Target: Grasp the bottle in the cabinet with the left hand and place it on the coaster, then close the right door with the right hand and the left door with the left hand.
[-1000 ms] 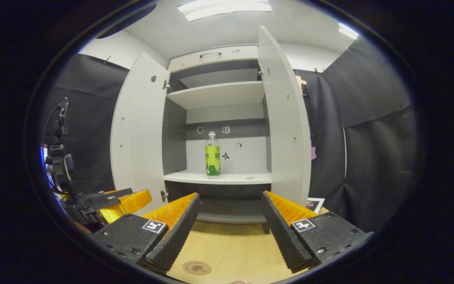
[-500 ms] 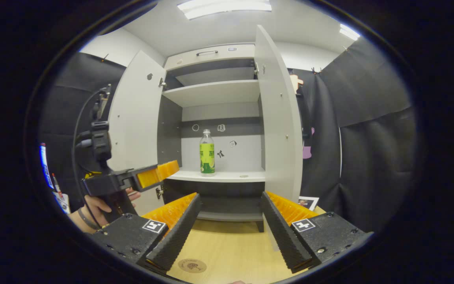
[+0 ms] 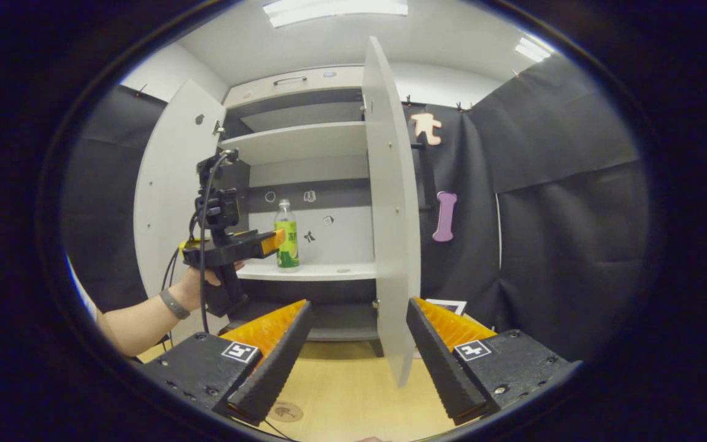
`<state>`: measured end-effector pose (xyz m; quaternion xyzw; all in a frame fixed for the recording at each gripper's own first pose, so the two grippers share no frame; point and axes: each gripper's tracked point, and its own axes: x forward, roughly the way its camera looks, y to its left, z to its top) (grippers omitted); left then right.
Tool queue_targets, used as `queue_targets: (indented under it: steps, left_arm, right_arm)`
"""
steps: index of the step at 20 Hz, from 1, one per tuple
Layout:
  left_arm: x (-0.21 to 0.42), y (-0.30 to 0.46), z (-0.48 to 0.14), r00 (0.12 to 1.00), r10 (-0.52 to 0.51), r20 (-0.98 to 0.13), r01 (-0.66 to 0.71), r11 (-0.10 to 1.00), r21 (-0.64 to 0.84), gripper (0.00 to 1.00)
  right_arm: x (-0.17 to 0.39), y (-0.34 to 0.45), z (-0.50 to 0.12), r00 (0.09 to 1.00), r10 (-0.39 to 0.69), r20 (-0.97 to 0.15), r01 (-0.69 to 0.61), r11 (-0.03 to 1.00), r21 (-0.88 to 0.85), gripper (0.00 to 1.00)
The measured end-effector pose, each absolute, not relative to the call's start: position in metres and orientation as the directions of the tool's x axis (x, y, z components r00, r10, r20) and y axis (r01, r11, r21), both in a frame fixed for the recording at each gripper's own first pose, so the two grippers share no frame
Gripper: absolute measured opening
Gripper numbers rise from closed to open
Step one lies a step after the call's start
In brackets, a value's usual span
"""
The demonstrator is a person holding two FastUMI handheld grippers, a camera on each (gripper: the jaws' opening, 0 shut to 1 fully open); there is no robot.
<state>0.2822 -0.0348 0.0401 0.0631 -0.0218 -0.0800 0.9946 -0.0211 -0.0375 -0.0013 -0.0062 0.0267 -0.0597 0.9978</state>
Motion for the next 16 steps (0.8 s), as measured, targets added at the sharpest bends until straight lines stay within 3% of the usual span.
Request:
queue_targets:
  steps: [9,14,15,16]
  left_arm:
    - [0.353,-0.026,0.024,0.999,-0.049,-0.003,0.049,0.993,0.112,0.95]
    - [0.369,-0.016,0.029,0.999,-0.040,-0.017,0.041,0.995,0.094,0.94]
    - [0.369,-0.016,0.029,0.999,-0.033,-0.013,0.034,0.995,0.096,0.90]
    - [0.369,-0.016,0.027,0.999,-0.038,-0.019,0.039,0.995,0.096,0.76]
  right_arm:
    - [-0.030,-0.056,-0.002,0.979,-0.195,-0.051,0.195,0.981,-0.008,1.00]
    - [-0.033,-0.059,-0.002,0.975,-0.217,-0.055,0.216,0.976,-0.014,1.00]
    - [-0.033,-0.059,-0.003,0.974,-0.220,-0.056,0.219,0.976,-0.011,1.00]
    - [-0.033,-0.059,-0.003,0.974,-0.220,-0.055,0.220,0.976,-0.007,1.00]
